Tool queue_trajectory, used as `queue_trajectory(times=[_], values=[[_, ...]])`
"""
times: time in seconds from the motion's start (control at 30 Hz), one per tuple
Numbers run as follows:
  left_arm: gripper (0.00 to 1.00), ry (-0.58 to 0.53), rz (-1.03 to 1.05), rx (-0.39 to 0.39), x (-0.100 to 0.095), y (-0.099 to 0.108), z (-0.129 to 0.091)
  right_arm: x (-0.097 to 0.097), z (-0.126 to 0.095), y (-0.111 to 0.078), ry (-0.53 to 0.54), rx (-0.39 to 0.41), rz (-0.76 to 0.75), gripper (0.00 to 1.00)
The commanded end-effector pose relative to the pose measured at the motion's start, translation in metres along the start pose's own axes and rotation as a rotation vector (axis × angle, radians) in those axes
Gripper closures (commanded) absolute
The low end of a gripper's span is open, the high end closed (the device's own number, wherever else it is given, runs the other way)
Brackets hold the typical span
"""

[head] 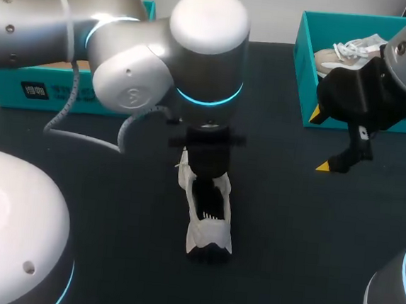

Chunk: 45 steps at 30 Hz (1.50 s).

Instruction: Take the shoe out of the shoebox, open the shoe tongue, remove and reinsert the insole, then place the shoe into the shoebox

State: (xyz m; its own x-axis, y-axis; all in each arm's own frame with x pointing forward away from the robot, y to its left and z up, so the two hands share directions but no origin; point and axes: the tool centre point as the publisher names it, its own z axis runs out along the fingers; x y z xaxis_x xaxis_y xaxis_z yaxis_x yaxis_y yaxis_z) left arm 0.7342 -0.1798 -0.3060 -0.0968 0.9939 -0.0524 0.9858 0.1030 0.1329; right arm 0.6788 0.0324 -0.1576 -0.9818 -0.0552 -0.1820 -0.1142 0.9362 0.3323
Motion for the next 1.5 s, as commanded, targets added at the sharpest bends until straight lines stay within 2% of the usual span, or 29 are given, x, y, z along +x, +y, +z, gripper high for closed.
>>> queue_trajectory(times=[0.03, 0.27, 0.43, 0.53, 0.63, 0.87, 0.97, 1.13, 1.2, 1.23, 1.27, 1.5], values=[[0.62, -0.007, 0.001, -0.005, 0.007, -0.012, 0.005, -0.003, 0.001, 0.002, 0.006, 0.004, 0.001, 0.00], [0.69, -0.010, -0.001, 0.000, 0.010, -0.027, 0.011, -0.003, 0.001, 0.002, 0.006, 0.004, 0.001, 0.00], [0.71, -0.015, -0.002, -0.005, 0.008, -0.026, 0.006, -0.003, 0.001, 0.002, 0.006, 0.004, 0.001, 0.00], [0.73, -0.025, -0.010, -0.012, 0.005, -0.018, 0.002, -0.003, 0.001, 0.002, 0.006, 0.004, 0.001, 0.00], [0.71, -0.012, -0.017, -0.012, 0.002, -0.015, 0.010, -0.003, 0.001, 0.002, 0.006, 0.004, 0.001, 0.00], [0.71, 0.004, -0.019, 0.019, 0.005, -0.030, 0.022, -0.003, 0.001, 0.002, 0.006, 0.004, 0.001, 0.00], [0.70, 0.000, -0.050, 0.032, 0.008, -0.033, 0.012, -0.003, 0.001, 0.002, 0.006, 0.004, 0.001, 0.00], [0.67, 0.002, -0.197, 0.040, 0.024, -0.030, -0.020, -0.003, 0.001, 0.002, 0.006, 0.004, 0.001, 0.00], [0.63, 0.011, -0.265, 0.059, 0.034, -0.030, -0.027, -0.003, 0.001, 0.002, 0.006, 0.004, 0.001, 0.00], [0.51, 0.009, -0.286, 0.082, 0.038, -0.031, -0.029, -0.003, 0.001, 0.002, 0.006, 0.004, 0.001, 0.00], [0.00, 0.012, -0.290, 0.158, 0.042, -0.032, -0.030, -0.003, 0.001, 0.002, 0.006, 0.004, 0.001, 0.00], [0.00, 0.012, -0.290, 0.158, 0.042, -0.032, -0.030, -0.003, 0.001, 0.002, 0.006, 0.004, 0.001, 0.00]])
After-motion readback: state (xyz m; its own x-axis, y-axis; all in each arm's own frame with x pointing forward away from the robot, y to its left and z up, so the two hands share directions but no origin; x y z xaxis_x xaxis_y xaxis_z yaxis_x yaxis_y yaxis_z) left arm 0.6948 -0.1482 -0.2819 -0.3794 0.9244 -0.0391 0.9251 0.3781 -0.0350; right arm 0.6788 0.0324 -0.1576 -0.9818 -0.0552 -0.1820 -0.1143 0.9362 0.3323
